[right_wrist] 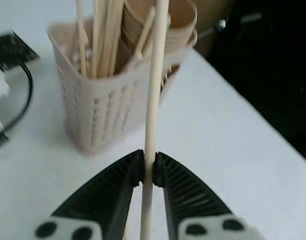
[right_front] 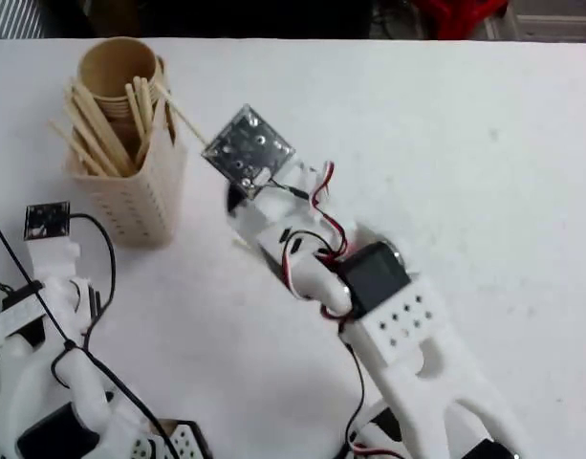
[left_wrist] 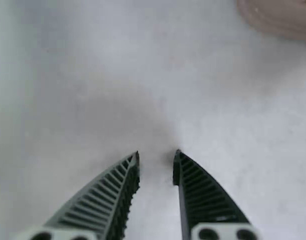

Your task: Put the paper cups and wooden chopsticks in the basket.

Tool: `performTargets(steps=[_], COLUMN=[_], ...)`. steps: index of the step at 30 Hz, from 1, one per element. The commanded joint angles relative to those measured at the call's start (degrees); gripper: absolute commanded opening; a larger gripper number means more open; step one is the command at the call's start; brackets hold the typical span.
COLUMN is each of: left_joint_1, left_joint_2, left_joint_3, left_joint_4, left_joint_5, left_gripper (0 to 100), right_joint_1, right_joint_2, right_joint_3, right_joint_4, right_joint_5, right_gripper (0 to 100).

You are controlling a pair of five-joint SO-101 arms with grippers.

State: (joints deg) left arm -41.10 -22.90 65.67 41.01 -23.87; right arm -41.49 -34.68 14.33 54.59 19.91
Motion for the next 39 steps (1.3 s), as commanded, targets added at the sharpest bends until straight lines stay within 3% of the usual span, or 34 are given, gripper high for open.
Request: performTargets(steps=[1, 6, 14, 17, 26, 39], left_joint_1=[0.84, 0.84, 0.84, 0.84, 0.84, 0.84], left_joint_2=[-1.19, -1.19, -1.19, -1.19, -1.19, -1.19], left_joint_3=[0.26, 0.26, 0.26, 0.26, 0.26, 0.26], left_joint_4=[-1.23, -1.23, -1.14, -1.14, -1.14, -1.14], left_joint_5=[-0.18, -0.18, -0.18, -0.18, -0.18, -0.18], left_gripper=[14, 14, 13, 13, 13, 13], right_joint_1=[-4.70, -9.63, -11.65, -12.44, -15.16, -13.76], right_joint_2=[-1.80, 6.73, 24.31, 27.74, 32.13, 32.40], right_joint_3=[-11.25, -17.14, -21.45, -21.45, -15.91, -14.24], right_joint_4=[-5.23, -18.15, -38.81, -49.71, -68.44, -70.64], right_joint_5=[-0.53, -0.62, -0.26, -0.62, -0.53, -0.26], right_gripper=[1.6, 1.6, 1.7, 1.7, 1.6, 2.2])
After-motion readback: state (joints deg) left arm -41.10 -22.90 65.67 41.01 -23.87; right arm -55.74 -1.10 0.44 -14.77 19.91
